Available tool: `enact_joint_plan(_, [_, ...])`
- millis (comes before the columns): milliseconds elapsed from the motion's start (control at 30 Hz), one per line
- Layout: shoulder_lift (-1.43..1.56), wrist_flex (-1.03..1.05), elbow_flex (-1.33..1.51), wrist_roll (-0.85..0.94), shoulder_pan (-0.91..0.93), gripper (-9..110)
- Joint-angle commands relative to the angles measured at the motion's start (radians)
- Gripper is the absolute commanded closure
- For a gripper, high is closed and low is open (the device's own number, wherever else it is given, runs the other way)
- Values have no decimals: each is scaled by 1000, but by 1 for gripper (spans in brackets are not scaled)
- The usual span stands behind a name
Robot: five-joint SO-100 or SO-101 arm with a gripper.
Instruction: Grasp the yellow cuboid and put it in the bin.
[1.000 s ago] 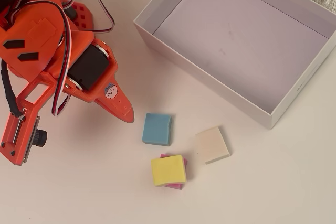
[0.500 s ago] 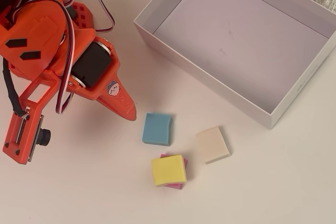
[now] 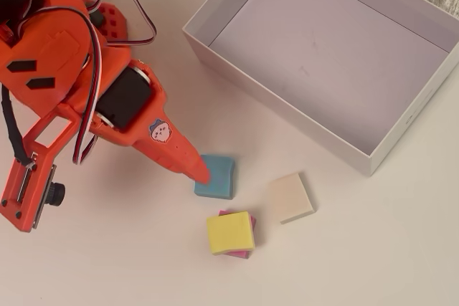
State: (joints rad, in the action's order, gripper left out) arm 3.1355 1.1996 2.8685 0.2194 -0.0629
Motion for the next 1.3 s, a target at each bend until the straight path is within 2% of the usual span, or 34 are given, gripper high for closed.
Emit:
enact_joint_plan(0, [-206, -87, -207, -60, 9, 72])
enact_joint_plan(167, [-618, 123, -723, -321, -75, 72])
enact_joint_plan(267, [-816, 156, -991, -457, -100, 72])
enact_joint_plan(367, [-936, 178, -1135, -560, -112, 72])
enact_joint_plan(567, [-1008, 176, -1012, -716, -43, 72])
enact_joint_plan(867, [-1058, 172, -793, -735, 8, 72])
enact_joint_plan(1267, [-1278, 100, -790, -739, 51, 74])
